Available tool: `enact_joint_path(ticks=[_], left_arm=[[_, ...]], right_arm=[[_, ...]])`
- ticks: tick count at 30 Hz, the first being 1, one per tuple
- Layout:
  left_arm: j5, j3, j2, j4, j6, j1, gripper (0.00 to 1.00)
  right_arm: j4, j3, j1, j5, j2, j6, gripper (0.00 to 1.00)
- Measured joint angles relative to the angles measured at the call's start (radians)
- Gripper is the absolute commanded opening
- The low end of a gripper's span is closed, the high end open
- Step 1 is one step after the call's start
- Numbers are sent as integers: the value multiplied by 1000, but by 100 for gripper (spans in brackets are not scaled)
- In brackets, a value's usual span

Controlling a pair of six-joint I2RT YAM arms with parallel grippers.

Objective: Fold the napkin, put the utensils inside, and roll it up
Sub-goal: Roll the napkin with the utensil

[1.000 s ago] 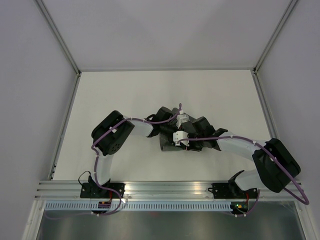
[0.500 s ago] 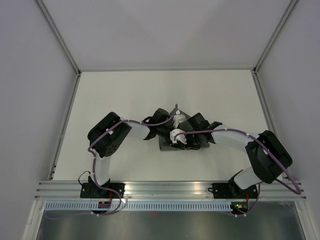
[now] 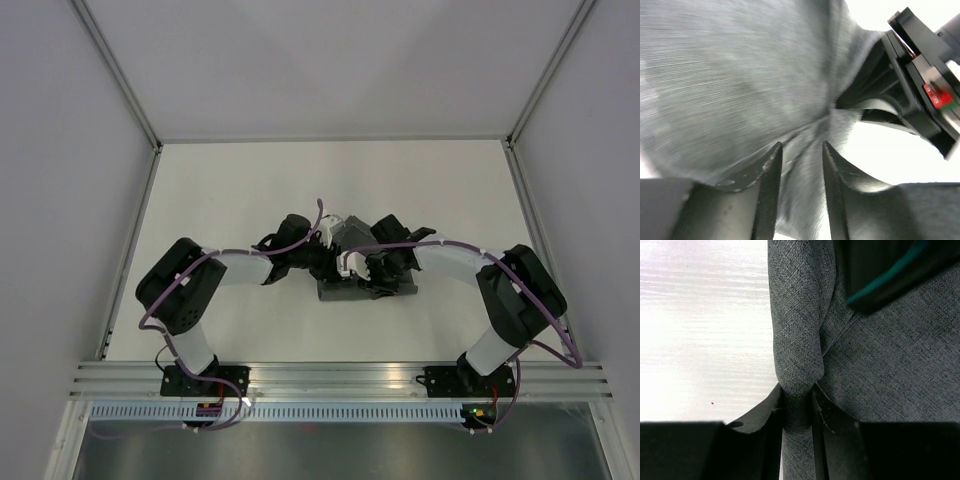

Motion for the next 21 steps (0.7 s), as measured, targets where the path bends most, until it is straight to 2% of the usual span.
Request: enact_joint_path(ticks=[7, 14, 17, 21], left_arm=[[-220, -177, -249, 95, -40, 56, 41], [-383, -316, -495, 197, -47, 54, 41], [-453, -340, -575, 218, -25, 5, 43], [-575, -336, -616, 217, 72, -135, 43]], right_arm=[[-108, 97, -34, -55, 84, -13, 14], [-262, 229, -83, -130, 206, -34, 14], [-335, 293, -102, -162, 268, -44, 14], [-434, 381, -122, -197, 350, -52, 14]])
